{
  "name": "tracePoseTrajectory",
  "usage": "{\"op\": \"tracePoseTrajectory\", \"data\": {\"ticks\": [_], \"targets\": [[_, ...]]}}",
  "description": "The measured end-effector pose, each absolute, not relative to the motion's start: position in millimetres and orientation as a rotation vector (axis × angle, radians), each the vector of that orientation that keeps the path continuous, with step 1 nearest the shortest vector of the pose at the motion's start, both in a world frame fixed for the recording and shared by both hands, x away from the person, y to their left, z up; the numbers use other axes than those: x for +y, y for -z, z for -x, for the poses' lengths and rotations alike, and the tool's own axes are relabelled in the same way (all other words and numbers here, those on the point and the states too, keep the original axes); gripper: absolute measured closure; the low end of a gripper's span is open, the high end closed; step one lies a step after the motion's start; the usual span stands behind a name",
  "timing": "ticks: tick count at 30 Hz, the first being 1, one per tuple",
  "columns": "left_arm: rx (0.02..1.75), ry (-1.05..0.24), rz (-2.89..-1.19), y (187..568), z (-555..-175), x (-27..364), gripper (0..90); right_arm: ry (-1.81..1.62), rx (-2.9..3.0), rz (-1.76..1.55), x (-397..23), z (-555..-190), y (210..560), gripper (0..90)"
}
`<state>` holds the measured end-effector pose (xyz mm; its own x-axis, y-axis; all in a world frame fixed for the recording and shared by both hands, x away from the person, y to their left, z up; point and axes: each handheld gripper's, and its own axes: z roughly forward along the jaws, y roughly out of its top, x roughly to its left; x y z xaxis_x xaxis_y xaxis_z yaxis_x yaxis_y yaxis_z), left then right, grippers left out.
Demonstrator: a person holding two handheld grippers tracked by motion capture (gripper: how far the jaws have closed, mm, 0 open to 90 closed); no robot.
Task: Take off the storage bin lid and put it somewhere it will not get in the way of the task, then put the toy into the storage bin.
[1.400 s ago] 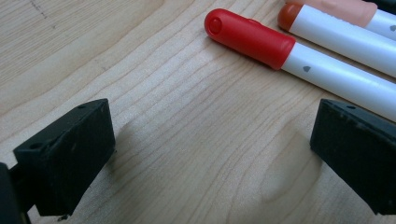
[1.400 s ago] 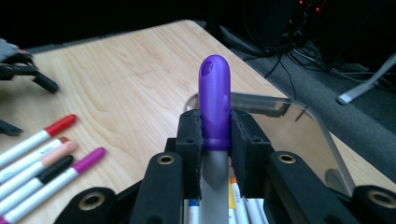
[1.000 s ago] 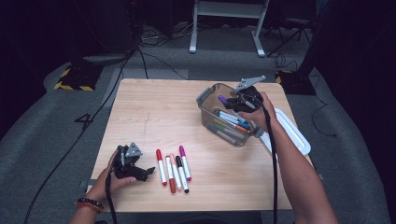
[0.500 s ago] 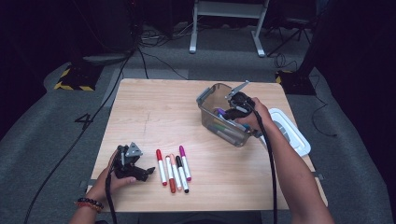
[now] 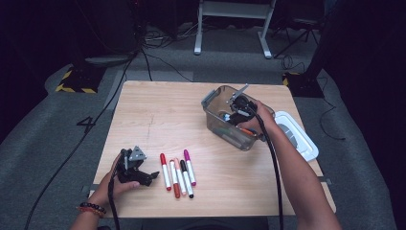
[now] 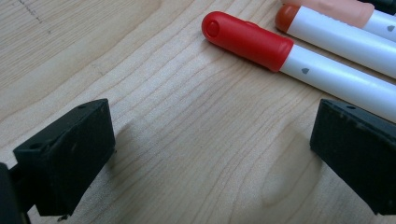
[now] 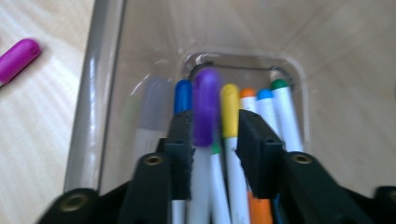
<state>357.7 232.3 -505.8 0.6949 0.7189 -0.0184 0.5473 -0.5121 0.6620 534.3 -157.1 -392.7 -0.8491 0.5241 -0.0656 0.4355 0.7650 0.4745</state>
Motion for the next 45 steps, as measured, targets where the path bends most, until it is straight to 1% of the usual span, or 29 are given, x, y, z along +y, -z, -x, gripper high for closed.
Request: {"op": "tracePoseTrajectory", "data": {"ticks": [5,6,10,15,20,26,32,35,39,45], "targets": [[0.963,-0.341,-2.250,506,-358,232,0.2,-0.745,2.693,-0.790,-165,-534,387,53.3],[0.963,-0.341,-2.250,506,-358,232,0.2,-0.784,2.673,-0.791,-167,-532,384,53.1],[0.963,-0.341,-2.249,506,-358,232,0.2,-0.909,2.586,-0.816,-177,-525,373,47.1],[0.963,-0.341,-2.250,506,-358,232,0.2,-1.045,2.499,-0.774,-183,-507,357,39.0],[0.962,-0.340,-2.250,506,-358,232,0.2,-1.154,2.437,-0.728,-187,-483,345,34.4],[0.974,-0.348,-2.244,506,-357,232,0.4,-1.228,2.405,-0.651,-188,-452,339,33.6],[0.980,-0.352,-2.242,506,-356,232,0.5,-1.293,2.378,-0.584,-183,-417,344,32.8],[0.983,-0.352,-2.240,506,-356,232,0.5,-1.316,2.378,-0.547,-177,-401,353,32.0],[0.983,-0.351,-2.240,506,-356,232,0.4,-1.334,2.398,-0.523,-167,-388,366,32.0],[0.981,-0.351,-2.241,506,-356,232,0.4,-1.315,2.447,-0.497,-147,-383,388,31.4]]}}
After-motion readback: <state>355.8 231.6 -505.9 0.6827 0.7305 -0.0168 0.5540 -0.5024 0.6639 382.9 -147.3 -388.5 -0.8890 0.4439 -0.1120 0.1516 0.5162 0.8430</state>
